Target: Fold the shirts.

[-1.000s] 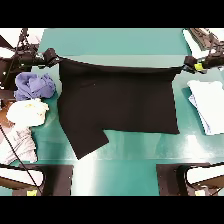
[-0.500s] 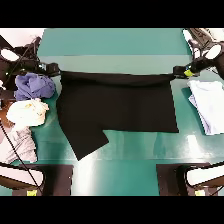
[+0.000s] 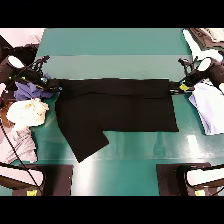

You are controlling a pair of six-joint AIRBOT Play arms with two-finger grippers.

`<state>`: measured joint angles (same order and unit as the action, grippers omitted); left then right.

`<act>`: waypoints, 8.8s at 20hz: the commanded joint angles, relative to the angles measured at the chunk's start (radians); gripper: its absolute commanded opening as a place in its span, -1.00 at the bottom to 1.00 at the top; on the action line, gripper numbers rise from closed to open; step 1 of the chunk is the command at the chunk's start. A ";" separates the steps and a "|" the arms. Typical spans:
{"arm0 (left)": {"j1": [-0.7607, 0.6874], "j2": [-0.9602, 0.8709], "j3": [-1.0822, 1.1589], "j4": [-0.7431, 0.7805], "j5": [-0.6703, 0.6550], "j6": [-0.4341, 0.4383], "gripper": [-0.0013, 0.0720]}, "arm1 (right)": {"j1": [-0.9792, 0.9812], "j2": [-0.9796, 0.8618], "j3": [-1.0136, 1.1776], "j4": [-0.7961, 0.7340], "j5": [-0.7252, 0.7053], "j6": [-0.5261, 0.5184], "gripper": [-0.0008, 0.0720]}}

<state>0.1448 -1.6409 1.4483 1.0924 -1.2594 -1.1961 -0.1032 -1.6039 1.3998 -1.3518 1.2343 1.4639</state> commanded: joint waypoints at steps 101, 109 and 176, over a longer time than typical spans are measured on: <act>0.010 0.214 -0.219 -0.422 0.045 -0.016 -0.88 | -0.489 0.188 -0.348 0.389 0.120 -0.255 0.48; -0.167 0.214 -0.219 -0.385 0.056 -0.020 -0.90 | -0.481 0.055 -0.402 0.548 0.073 -0.392 0.47; -0.057 0.221 0.280 0.102 -0.174 -0.165 -0.90 | 0.475 -0.077 0.169 0.424 0.072 -0.244 0.61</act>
<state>0.0864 -1.4212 1.7283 1.1961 -1.4231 -1.3602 0.4881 -1.7592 1.7443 -0.8921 1.2457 1.1942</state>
